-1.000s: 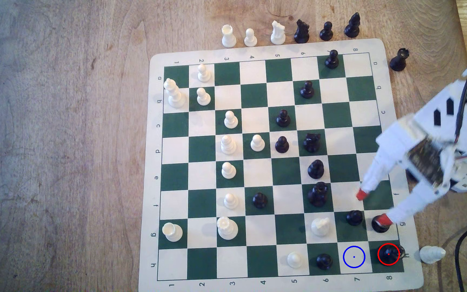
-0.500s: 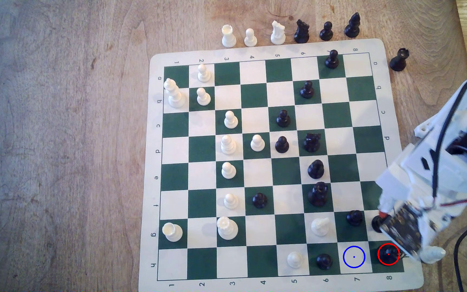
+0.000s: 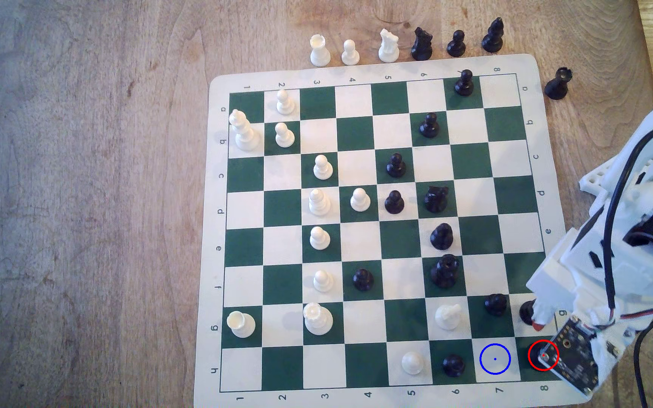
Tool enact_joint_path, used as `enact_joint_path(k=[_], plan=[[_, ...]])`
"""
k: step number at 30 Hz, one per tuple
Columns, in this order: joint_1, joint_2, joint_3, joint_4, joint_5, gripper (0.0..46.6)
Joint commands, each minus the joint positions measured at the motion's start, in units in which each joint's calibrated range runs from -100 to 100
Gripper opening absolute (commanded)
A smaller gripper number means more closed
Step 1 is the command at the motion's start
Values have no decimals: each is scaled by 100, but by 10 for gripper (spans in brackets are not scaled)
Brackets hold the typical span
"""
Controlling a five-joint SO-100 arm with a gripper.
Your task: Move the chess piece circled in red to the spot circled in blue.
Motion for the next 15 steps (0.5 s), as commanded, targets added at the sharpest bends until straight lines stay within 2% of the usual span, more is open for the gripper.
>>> enact_joint_path(k=[1, 8, 15], plan=[[-128, 139, -559, -145, 20, 151], [-143, 377, -513, -431, 34, 136], [-135, 538, -386, -521, 54, 139]])
